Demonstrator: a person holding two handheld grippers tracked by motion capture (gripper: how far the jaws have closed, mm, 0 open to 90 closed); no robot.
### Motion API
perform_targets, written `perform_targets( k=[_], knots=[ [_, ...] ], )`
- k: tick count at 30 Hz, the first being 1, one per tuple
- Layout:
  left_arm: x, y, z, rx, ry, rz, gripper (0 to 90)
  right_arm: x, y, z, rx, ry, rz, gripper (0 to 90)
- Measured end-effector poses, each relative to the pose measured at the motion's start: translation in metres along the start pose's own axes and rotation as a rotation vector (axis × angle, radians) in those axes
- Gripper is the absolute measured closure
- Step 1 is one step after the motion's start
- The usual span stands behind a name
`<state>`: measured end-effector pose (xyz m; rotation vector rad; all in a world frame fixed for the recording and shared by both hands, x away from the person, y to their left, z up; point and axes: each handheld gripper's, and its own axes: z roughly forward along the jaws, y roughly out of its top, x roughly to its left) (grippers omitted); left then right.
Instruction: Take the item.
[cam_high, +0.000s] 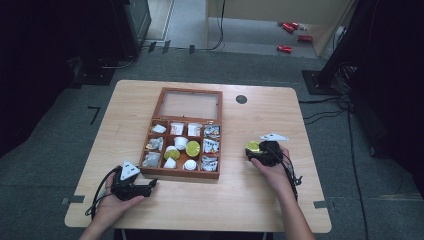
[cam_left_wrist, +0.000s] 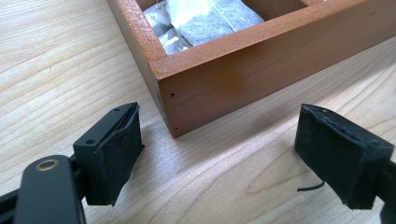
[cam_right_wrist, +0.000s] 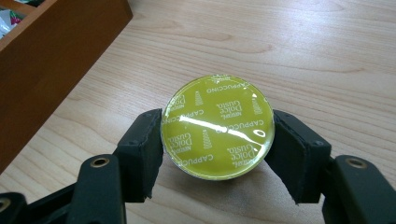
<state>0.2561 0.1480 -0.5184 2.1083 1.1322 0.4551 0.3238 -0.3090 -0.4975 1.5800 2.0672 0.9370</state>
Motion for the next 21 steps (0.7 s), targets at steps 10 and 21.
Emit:
perform_targets(
  k=[10, 21],
  knots=[
    [-0.0002, 0.0001, 0.0001, 0.001, 0.003, 0.004, 15.5, -0.0022, -0.0002, -0.0002, 0.0, 0.009, 0.014, 38.6],
    [-0.0002, 0.0, 0.0001, 0.0, 0.002, 0.001, 15.5, -0.0042, 0.0013, -0.0019, 0.005, 0.042, 0.023, 33.2]
  ],
)
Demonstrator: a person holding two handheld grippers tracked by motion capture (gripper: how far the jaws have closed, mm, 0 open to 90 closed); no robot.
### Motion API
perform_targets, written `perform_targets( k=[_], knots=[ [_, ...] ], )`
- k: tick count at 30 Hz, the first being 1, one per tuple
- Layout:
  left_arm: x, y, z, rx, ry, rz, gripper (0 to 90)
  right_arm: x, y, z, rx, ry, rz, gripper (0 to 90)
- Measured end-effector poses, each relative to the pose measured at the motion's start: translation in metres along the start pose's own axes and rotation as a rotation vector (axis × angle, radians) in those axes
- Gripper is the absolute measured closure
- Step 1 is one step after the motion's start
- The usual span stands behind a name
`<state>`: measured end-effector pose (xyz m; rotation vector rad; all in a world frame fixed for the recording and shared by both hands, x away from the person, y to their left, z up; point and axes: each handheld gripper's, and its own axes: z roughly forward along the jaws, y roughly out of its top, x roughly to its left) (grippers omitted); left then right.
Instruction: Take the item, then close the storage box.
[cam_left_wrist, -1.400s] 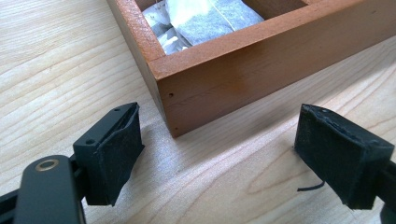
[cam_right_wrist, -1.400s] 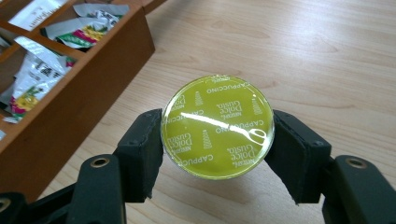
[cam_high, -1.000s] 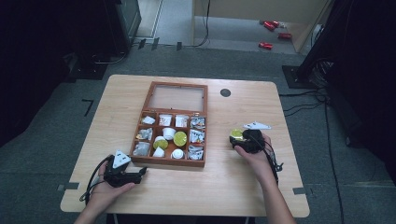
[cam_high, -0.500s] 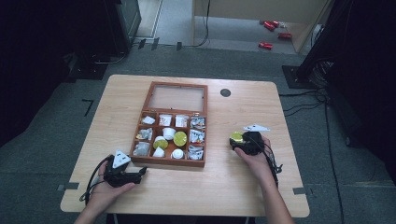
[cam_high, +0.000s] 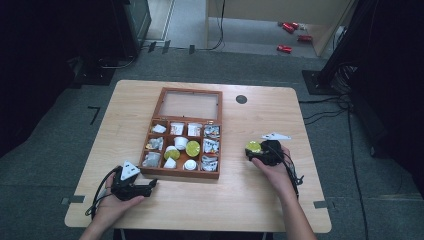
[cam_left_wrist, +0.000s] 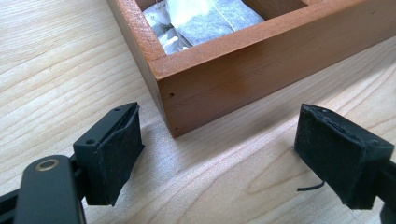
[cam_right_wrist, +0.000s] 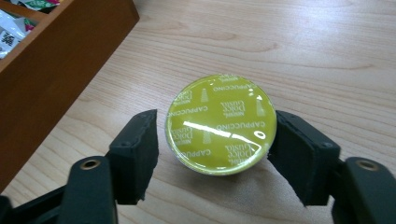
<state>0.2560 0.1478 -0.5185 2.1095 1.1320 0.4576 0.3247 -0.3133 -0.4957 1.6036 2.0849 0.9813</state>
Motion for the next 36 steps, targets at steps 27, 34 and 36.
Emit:
perform_targets(
  k=[27, 34, 36],
  knots=[
    [0.001, 0.0, -0.001, -0.002, -0.01, -0.006, 15.5, 0.027, 0.042, -0.011, -0.031, 0.027, -0.043, 1.0],
    [0.001, -0.001, -0.001, -0.002, -0.012, -0.007, 15.5, 0.038, 0.057, -0.004, -0.032, 0.02, -0.052, 1.6],
    [0.001, -0.001, -0.001, -0.002, -0.012, -0.007, 15.5, 0.042, 0.062, -0.003, -0.036, 0.02, -0.059, 2.0]
  ],
)
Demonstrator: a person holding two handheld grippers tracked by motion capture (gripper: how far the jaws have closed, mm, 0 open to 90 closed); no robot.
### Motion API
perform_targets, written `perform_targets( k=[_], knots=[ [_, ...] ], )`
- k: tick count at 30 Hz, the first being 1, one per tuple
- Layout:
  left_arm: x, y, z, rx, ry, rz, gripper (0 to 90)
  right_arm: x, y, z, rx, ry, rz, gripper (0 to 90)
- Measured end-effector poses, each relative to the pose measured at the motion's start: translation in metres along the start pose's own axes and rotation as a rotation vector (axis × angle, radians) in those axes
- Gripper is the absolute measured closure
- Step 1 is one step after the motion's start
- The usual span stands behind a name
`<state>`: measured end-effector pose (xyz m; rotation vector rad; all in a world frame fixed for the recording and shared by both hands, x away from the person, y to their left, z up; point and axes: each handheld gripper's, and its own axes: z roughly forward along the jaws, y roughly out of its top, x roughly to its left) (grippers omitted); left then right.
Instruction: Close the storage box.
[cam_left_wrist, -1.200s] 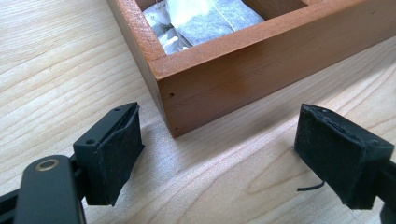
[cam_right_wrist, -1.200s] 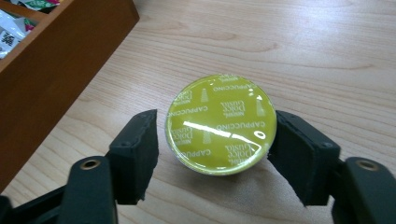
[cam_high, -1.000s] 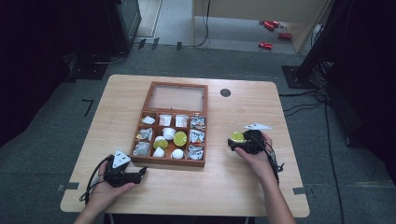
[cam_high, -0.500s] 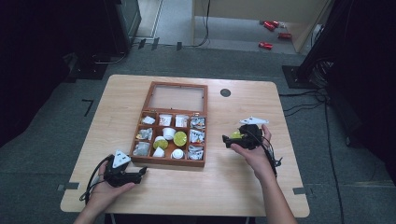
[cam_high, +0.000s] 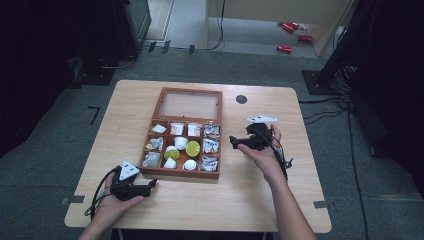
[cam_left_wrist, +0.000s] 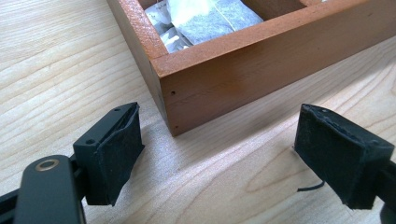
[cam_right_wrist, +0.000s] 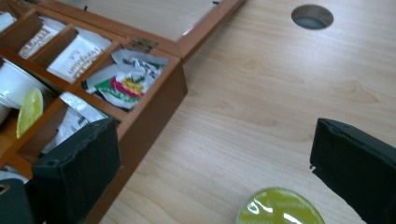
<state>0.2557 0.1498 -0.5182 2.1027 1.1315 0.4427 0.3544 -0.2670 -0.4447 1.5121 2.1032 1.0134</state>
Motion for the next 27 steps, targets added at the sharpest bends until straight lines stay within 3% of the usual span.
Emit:
perform_targets(
  k=[11, 16, 21, 27],
  knots=[
    [0.0, 0.0, 0.0, -0.001, -0.001, -0.001, 15.5, 0.016, 0.027, 0.014, -0.022, 0.004, -0.024, 8.7],
    [0.0, 0.0, 0.0, 0.0, -0.001, 0.0, 15.5, 0.019, 0.036, 0.024, -0.019, 0.004, -0.021, 16.2],
    [0.0, 0.0, 0.0, -0.002, -0.004, -0.003, 15.5, 0.02, 0.041, 0.035, -0.028, 0.028, -0.008, 32.2],
    [0.001, 0.0, 0.0, -0.003, -0.007, -0.004, 15.5, 0.019, 0.044, 0.05, -0.011, 0.024, 0.019, 36.6]
  ],
)
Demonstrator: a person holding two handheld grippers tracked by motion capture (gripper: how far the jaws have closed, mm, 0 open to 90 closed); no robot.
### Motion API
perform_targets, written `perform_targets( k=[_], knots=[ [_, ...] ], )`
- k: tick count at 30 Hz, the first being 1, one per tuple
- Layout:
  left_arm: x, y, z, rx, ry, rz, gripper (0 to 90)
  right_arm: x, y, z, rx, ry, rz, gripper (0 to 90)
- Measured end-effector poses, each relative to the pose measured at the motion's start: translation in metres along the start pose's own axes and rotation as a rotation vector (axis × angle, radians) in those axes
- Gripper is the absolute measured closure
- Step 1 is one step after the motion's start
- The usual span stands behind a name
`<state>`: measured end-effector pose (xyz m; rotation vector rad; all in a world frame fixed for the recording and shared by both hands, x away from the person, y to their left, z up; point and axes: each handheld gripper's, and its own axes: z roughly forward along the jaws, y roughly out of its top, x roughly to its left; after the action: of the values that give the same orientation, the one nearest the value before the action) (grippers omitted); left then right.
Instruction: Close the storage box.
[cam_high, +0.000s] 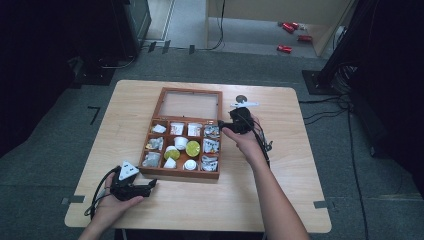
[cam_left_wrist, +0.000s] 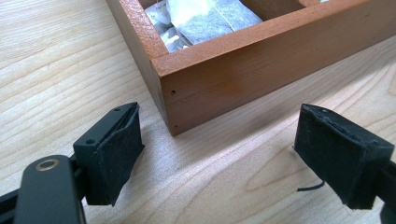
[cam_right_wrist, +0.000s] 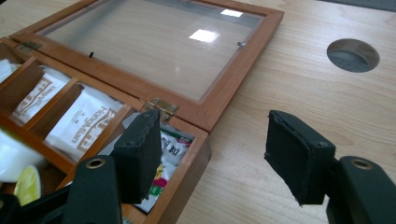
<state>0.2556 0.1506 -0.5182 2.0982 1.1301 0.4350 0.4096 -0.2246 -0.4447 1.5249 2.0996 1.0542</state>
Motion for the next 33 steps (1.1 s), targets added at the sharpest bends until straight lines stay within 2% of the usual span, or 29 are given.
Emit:
perform_targets(
  k=[5, 10, 17, 22, 33],
  knots=[
    [0.0, -0.001, -0.001, 0.0, 0.0, -0.001, 15.5, -0.006, 0.004, 0.011, 0.019, -0.023, 0.025, 38.5],
    [0.0, -0.001, -0.001, -0.001, -0.001, -0.002, 15.4, -0.011, 0.01, 0.019, 0.031, -0.044, 0.07, 39.6],
    [0.0, -0.001, -0.001, -0.002, -0.003, -0.003, 15.5, -0.008, 0.018, 0.029, 0.046, -0.029, 0.1, 43.2],
    [0.0, -0.001, -0.001, -0.001, -0.001, -0.002, 15.5, -0.006, 0.02, 0.04, 0.061, -0.026, 0.109, 50.0],
    [0.001, -0.001, -0.001, -0.004, -0.009, -0.009, 15.5, -0.005, 0.022, 0.057, 0.086, -0.012, 0.155, 53.5]
  ],
)
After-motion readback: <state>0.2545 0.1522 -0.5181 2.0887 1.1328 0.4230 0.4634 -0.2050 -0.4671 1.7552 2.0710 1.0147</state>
